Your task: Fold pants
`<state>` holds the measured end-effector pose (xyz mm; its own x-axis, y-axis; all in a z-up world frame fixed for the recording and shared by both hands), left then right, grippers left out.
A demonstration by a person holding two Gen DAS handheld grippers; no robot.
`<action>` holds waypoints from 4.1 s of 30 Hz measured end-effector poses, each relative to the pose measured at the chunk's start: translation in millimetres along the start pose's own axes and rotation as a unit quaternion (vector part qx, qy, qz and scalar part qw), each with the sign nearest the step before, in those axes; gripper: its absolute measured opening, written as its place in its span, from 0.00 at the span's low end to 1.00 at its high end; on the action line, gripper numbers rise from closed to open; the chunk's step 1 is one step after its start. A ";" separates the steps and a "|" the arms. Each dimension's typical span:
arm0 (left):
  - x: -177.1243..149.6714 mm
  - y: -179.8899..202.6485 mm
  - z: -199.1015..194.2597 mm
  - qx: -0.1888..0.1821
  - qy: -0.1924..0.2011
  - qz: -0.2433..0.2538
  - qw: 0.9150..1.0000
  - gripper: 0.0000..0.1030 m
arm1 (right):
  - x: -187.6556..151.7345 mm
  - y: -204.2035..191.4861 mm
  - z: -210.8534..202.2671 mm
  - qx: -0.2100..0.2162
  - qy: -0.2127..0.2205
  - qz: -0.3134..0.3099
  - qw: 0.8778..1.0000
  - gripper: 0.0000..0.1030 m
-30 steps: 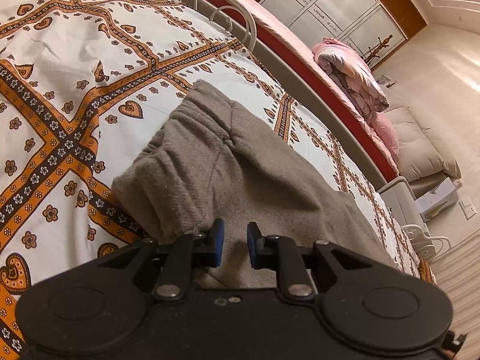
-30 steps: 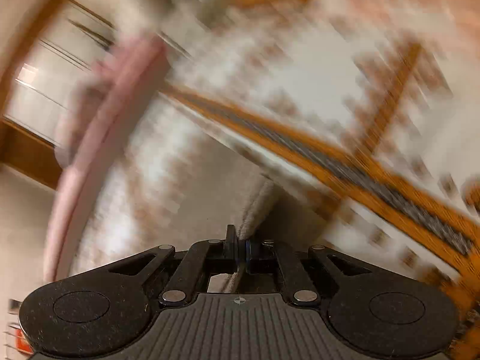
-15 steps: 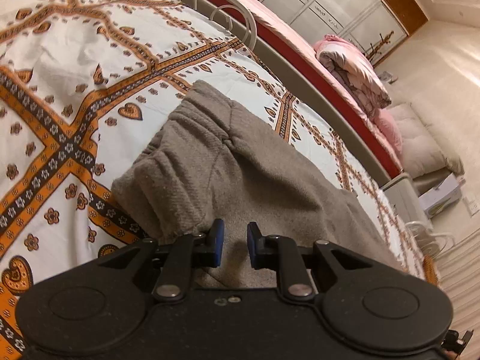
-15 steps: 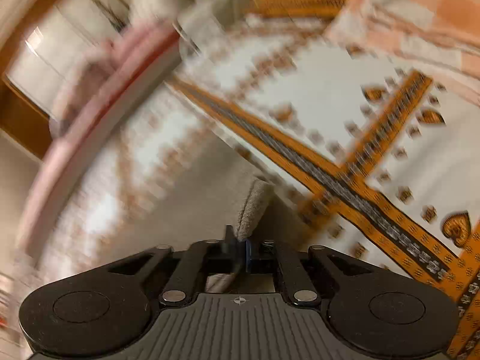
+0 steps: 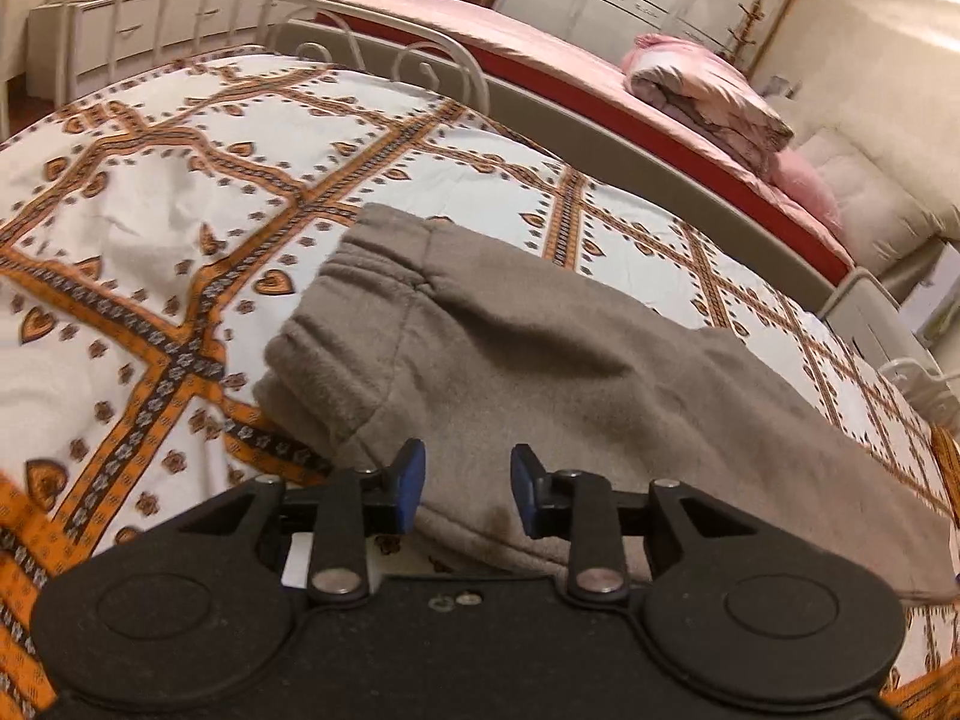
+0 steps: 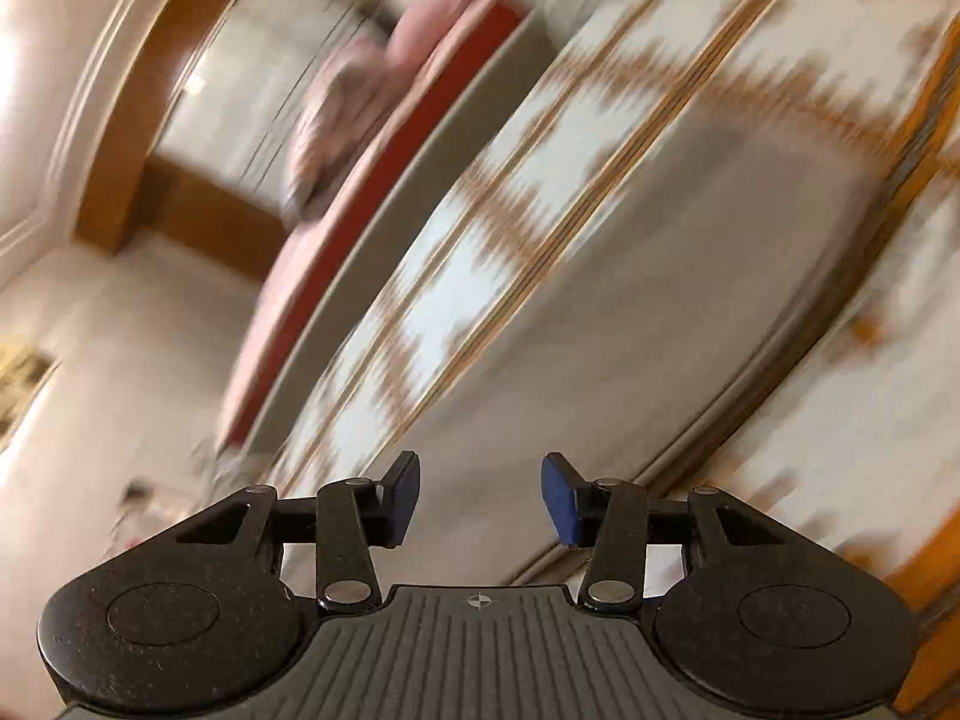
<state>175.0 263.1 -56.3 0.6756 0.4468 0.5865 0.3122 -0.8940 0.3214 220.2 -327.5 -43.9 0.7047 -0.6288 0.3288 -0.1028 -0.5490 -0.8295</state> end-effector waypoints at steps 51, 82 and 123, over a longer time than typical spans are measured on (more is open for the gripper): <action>-8.4 -52.8 -17.8 -0.079 0.015 -0.146 0.986 0.16 | -95.7 -81.0 95.8 -0.043 -0.103 -0.177 0.978 0.21; 18.2 -45.5 6.8 -0.007 0.065 -0.166 0.984 0.16 | 13.4 -3.0 18.0 -0.087 0.001 -0.086 0.992 0.59; 5.6 156.9 135.5 0.064 0.022 0.226 0.972 0.59 | 40.0 4.0 46.9 -0.212 0.026 -0.209 0.954 0.59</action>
<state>318.3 120.7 -103.4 0.7341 0.0061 0.6791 0.0726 -0.9949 -0.0696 280.9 -329.0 -55.2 0.7112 -0.3267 0.6224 -0.1036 -0.9245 -0.3669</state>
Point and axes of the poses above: each gripper's, at about its wrist camera, not at the fingertips, and z roughly the way its jaws point, y to its right, x to its top, the point moved 3 cm from there along z, roughly the way its jaws point, and after that the axes turned 5 degrees about -y, right-handed, at the moved point
